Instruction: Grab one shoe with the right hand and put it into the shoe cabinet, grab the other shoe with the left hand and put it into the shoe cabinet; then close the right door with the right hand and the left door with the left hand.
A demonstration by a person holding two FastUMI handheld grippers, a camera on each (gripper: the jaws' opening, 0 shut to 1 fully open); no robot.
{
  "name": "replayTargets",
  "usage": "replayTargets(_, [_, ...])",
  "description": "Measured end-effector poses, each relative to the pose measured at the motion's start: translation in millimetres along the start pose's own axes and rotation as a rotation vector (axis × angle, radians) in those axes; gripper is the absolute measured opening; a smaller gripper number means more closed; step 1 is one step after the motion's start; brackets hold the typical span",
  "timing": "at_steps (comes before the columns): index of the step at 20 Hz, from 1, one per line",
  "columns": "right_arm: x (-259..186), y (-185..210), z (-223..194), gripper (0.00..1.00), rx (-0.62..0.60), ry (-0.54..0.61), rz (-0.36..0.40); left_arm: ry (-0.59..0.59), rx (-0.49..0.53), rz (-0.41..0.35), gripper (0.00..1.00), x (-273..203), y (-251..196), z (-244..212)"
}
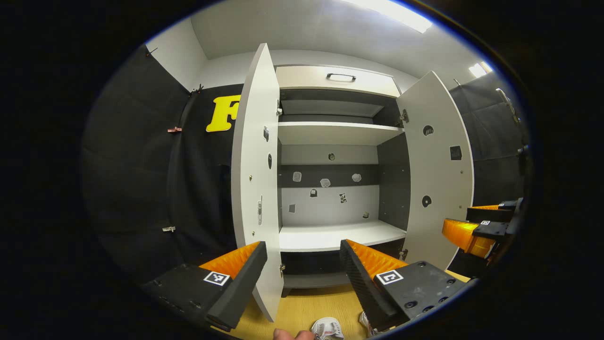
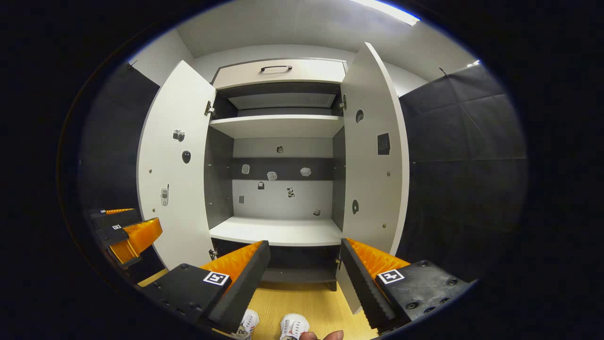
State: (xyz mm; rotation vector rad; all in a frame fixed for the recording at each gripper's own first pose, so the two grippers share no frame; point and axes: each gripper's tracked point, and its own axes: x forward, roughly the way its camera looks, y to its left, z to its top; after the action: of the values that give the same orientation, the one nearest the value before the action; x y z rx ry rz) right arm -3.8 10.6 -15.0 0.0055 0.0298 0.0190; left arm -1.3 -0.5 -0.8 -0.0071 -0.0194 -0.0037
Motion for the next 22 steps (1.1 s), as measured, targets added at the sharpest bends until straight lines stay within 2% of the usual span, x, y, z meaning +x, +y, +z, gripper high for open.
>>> replayTargets(3, [-5.1, 9.2, -29.7, 0.98, -0.007, 0.063, 0.023, 0.0, -0.016, 0.002, 0.96, -1.9, 3.6, -5.1])
replayTargets(6, [-15.1, 17.6, -76.4, 0.98, 0.01, 0.162, 0.043, -0.002, -0.029, 0.009, 0.96, -4.7, 9.1, -9.7])
replayTargets(15, [-57.1, 55.1, -261.6, 0.99, 0.115, 0.549, 0.126, -0.005, 0.019, 0.043, 0.97, -8.9, 29.7, -25.7])
replayTargets(19, [-70.1, 52.9, -339.4, 0.98, 0.181, 0.71, 0.107, 0.007, 0.02, 0.038, 0.96, -12.5, 30.8, -33.5])
replayTargets(21, [-70.6, 47.0, -370.5, 0.86, 0.186, 0.759, 0.083, 0.009, 0.025, 0.031, 0.96, -14.9, 30.5, -37.8])
replayTargets(22, [-69.0, 44.7, -384.9, 0.76, 0.178, 0.771, 0.073, 0.009, 0.029, 0.026, 0.96, -15.3, 30.1, -39.3])
